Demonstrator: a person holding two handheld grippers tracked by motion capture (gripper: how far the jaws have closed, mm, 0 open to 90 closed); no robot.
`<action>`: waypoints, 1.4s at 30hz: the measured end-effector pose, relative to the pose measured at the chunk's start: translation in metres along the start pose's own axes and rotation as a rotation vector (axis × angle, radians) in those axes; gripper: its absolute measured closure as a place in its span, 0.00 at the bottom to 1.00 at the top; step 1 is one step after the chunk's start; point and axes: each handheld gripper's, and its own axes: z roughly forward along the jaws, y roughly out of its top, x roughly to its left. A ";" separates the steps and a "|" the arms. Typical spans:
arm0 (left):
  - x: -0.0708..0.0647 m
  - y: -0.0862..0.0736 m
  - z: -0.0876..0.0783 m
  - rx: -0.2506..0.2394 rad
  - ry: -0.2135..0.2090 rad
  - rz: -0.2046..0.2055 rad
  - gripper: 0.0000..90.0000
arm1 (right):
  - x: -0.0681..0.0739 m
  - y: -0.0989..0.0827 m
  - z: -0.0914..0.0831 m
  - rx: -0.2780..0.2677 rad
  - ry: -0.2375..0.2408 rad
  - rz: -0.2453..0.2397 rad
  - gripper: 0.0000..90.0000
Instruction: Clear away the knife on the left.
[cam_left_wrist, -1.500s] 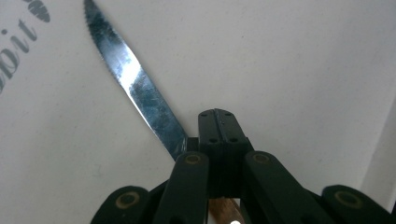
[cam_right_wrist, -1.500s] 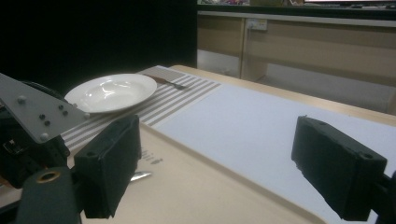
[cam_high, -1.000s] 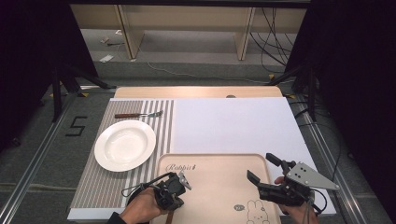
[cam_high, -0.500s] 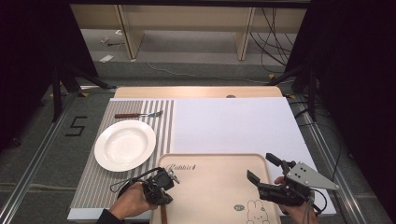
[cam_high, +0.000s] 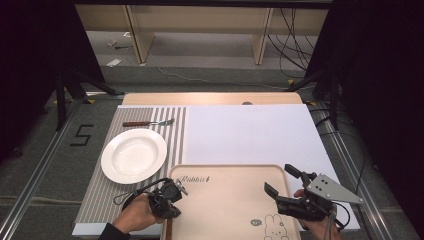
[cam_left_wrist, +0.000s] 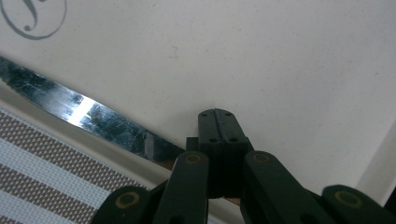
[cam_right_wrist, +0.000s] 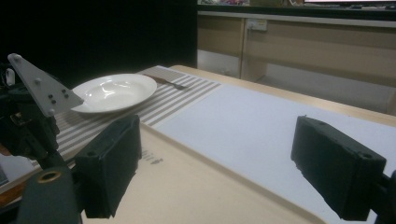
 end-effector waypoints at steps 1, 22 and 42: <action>0.000 0.000 0.000 -0.009 -0.003 -0.008 0.92 | 0.000 0.000 0.000 -0.001 0.000 -0.002 0.19; 0.004 -0.010 -0.041 -0.521 -0.007 -0.062 0.26 | 0.000 0.000 0.000 0.000 0.002 0.002 0.19; 0.008 -0.029 -0.065 -0.856 -0.013 -0.113 0.18 | 0.000 0.000 0.000 -0.002 0.003 0.005 0.19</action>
